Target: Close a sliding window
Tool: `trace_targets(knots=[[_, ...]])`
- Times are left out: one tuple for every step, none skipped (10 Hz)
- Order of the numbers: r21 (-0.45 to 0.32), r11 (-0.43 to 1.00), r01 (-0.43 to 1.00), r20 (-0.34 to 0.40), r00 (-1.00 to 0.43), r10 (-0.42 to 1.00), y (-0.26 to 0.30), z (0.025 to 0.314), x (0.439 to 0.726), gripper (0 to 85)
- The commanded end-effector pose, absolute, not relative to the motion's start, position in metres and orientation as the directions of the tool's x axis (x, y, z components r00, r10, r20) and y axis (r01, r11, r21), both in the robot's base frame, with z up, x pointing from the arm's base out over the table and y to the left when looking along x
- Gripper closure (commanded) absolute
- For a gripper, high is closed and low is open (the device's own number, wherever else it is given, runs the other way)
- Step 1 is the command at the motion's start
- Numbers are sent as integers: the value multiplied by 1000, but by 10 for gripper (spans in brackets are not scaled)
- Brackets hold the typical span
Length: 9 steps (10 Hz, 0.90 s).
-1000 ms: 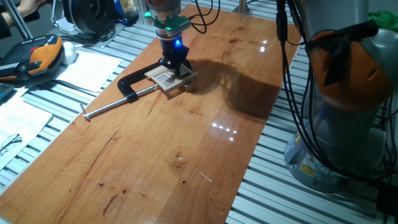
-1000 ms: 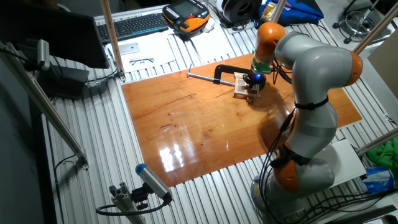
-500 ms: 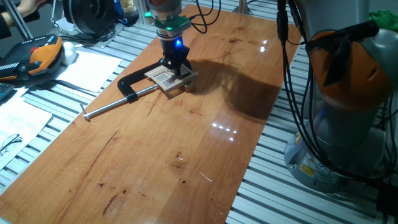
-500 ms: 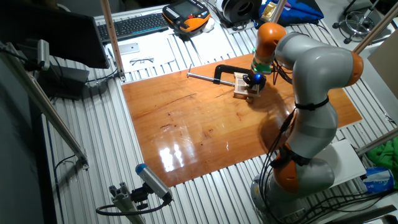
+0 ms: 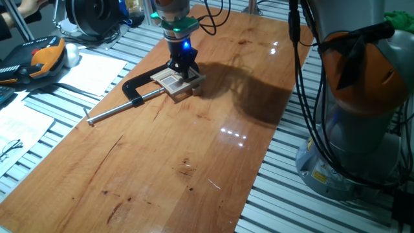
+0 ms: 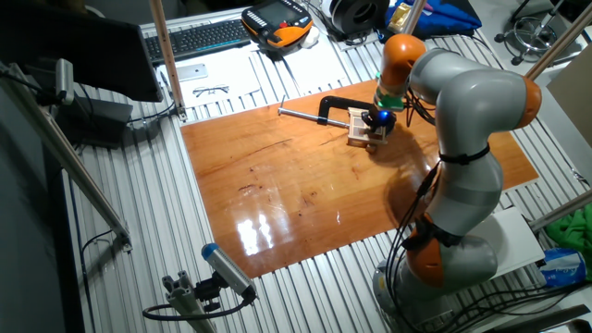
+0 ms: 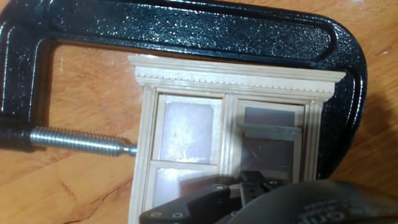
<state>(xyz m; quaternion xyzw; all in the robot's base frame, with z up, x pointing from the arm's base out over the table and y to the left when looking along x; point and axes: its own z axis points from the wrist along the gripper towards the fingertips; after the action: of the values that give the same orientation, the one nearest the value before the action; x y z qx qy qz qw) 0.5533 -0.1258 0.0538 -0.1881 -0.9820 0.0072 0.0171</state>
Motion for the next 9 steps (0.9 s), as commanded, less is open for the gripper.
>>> trace_targets(knots=[[-21, 929, 369, 31, -929, 370, -126, 54, 553, 850], [-20, 929, 369, 34, -929, 370, -125, 55, 552, 850], [-21, 929, 369, 37, -928, 370, -125, 56, 551, 850], [-22, 929, 369, 39, -928, 370, -125, 56, 551, 850], [-22, 929, 370, 39, -928, 371, -125, 56, 551, 850], [-21, 928, 372, 32, -927, 372, -125, 56, 551, 850], [-20, 927, 373, 28, -927, 374, -125, 56, 552, 850], [-20, 928, 372, 26, -928, 372, -126, 57, 554, 850], [-9, 928, 372, 19, -928, 372, -127, 60, 557, 850]])
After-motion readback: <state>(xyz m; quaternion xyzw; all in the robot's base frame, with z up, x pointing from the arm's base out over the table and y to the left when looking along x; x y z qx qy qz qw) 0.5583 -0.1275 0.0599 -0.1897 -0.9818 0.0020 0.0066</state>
